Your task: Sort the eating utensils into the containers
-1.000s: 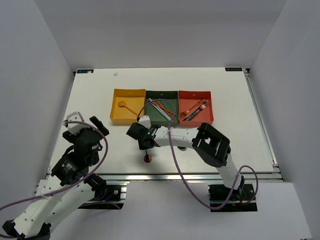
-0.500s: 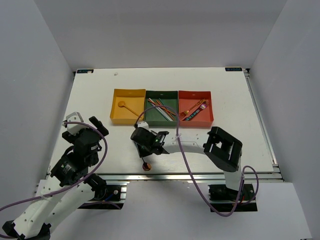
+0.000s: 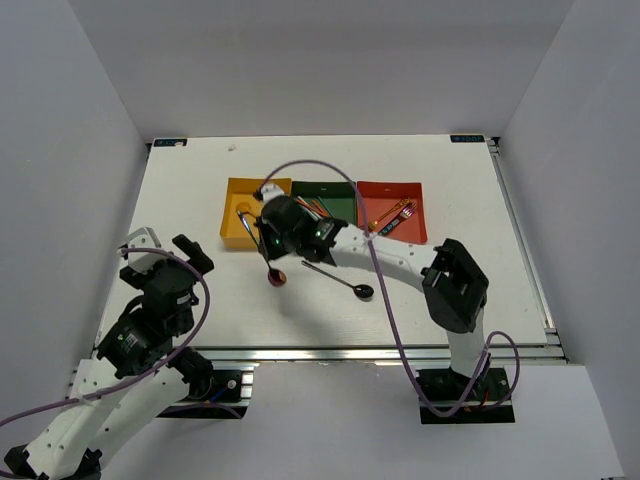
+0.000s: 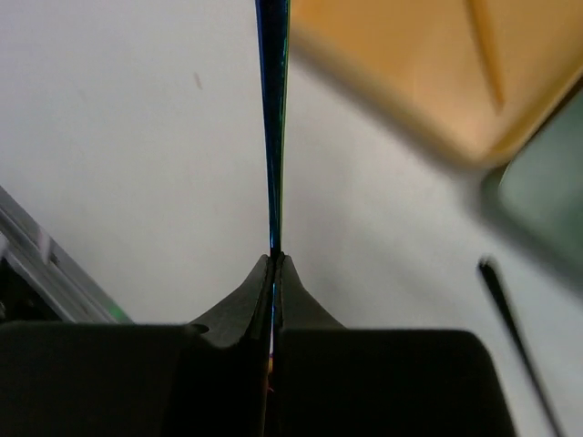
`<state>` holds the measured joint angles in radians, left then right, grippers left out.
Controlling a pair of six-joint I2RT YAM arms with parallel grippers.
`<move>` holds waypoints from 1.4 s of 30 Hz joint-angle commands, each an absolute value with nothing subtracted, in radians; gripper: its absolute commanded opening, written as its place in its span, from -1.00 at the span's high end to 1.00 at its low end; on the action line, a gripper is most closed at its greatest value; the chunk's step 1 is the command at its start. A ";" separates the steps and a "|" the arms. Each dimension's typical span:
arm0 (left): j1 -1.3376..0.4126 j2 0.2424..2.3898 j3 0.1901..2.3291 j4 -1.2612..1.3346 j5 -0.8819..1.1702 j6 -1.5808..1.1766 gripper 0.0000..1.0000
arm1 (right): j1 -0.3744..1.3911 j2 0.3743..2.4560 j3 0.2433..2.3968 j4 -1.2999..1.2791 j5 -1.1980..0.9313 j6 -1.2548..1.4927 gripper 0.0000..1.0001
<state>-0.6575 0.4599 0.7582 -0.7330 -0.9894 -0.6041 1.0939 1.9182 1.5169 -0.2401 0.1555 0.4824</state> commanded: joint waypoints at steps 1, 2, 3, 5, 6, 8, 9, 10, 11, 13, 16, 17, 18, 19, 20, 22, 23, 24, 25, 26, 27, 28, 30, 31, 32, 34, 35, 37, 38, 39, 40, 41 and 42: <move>-0.657 0.445 0.749 -0.741 -1.012 -0.614 -0.96 | 0.997 1.966 1.711 -0.204 0.044 0.313 1.00; -0.657 0.446 0.749 -0.738 -1.009 -0.612 -0.96 | 0.980 2.020 1.812 -0.215 0.007 0.248 1.00; -0.657 0.449 0.747 -0.736 -1.008 -0.611 -0.96 | 0.965 2.054 1.866 -0.215 -0.045 0.217 1.00; -0.657 0.459 0.749 -0.733 -1.003 -0.606 -0.96 | 0.928 2.164 2.042 -0.264 -0.093 0.155 1.00; -0.657 0.463 0.749 -0.733 -1.002 -0.604 -0.96 | 0.916 2.204 2.096 -0.273 -0.098 0.103 1.00; -0.655 0.471 0.750 -0.735 -1.000 -0.606 -0.96 | 0.884 2.299 2.187 -0.281 -0.103 0.074 1.00; -0.657 0.474 0.750 -0.735 -0.999 -0.606 -0.96 | 0.874 2.321 2.228 -0.252 -0.107 0.049 1.00; -0.657 0.476 0.750 -0.735 -0.997 -0.604 -0.96 | 0.862 2.333 2.229 -0.226 -0.103 0.043 1.00; -0.657 0.472 0.749 -0.733 -0.997 -0.604 -0.96 | 0.856 2.351 2.226 -0.200 -0.098 0.038 1.00; -0.657 0.468 0.747 -0.730 -0.994 -0.600 -0.96 | 0.841 2.367 2.223 -0.143 -0.106 0.037 1.00; -0.657 0.466 0.744 -0.723 -0.988 -0.595 -0.96 | 0.830 2.411 2.247 -0.127 -0.103 0.035 1.00; -0.657 0.469 0.744 -0.721 -0.985 -0.592 -0.96 | 0.830 2.416 2.252 -0.127 -0.101 0.034 0.96; -0.657 0.471 0.744 -0.721 -0.983 -0.592 -0.96 | 0.828 2.421 2.253 -0.127 -0.100 0.035 0.76; -0.657 0.477 0.744 -0.718 -0.979 -0.588 -0.96 | 0.828 2.419 2.253 -0.129 -0.092 0.040 0.29; -0.657 0.480 0.745 -0.718 -0.977 -0.588 -0.96 | 0.828 2.416 2.250 -0.129 -0.089 0.040 0.07; -0.657 0.489 0.746 -0.715 -0.973 -0.586 -0.96 | 0.827 2.398 2.252 -0.143 -0.071 0.040 -0.20; -0.657 0.489 0.746 -0.715 -0.973 -0.584 -0.96 | 0.828 2.385 2.250 -0.147 -0.063 0.046 -0.28; -0.657 0.492 0.746 -0.715 -0.971 -0.584 -0.96 | 0.828 2.370 2.247 -0.153 -0.051 0.048 -0.31; -0.657 0.494 0.746 -0.715 -0.971 -0.584 -0.96 | 0.828 2.329 2.225 -0.159 -0.043 0.048 -0.35; -0.657 0.495 0.746 -0.715 -0.969 -0.584 -0.96 | 0.828 2.303 2.208 -0.164 -0.026 0.051 -0.38; -0.657 0.495 0.746 -0.715 -0.969 -0.584 -0.96 | 0.828 2.274 2.185 -0.169 -0.015 0.051 -0.39; -0.655 0.495 0.746 -0.715 -0.971 -0.584 -0.96 | 0.828 2.200 2.113 -0.178 -0.006 0.048 -0.40; -0.655 0.494 0.744 -0.715 -0.973 -0.584 -0.96 | 0.828 2.110 2.002 -0.187 -0.024 0.011 -0.40; -0.657 0.494 0.744 -0.718 -0.973 -0.586 -0.96 | 0.828 2.011 1.938 -0.193 -0.043 -0.001 -0.40; -0.657 0.492 0.745 -0.719 -0.976 -0.587 -0.96 | 0.828 1.961 1.796 -0.202 -0.070 -0.041 -0.40; -0.657 0.488 0.746 -0.719 -0.979 -0.589 -0.96 | 0.830 1.823 1.660 -0.224 -0.149 -0.113 -0.40; -0.657 0.485 0.744 -0.718 -0.977 -0.588 -0.96 | 0.830 1.784 1.535 -0.254 -0.167 -0.132 -0.40; -0.657 0.485 0.744 -0.716 -0.976 -0.586 -0.96 | 0.836 1.682 1.430 -0.282 -0.157 -0.155 -0.40; -0.657 0.485 0.744 -0.716 -0.976 -0.586 -0.96 | 0.838 1.655 1.381 -0.288 -0.149 -0.155 -0.40; -0.657 0.488 0.744 -0.716 -0.976 -0.587 -0.96 | 0.839 1.610 1.296 -0.291 -0.128 -0.152 -0.40; -0.657 0.491 0.745 -0.718 -0.976 -0.588 -0.96 | 0.839 1.592 1.260 -0.294 -0.123 -0.152 -0.40; -0.657 0.491 0.746 -0.718 -0.976 -0.588 -0.96 | 0.839 1.580 1.228 -0.298 -0.118 -0.156 -0.40; -0.657 0.494 0.746 -0.715 -0.973 -0.588 -0.96 | 0.839 1.568 1.174 -0.301 -0.100 -0.164 -0.39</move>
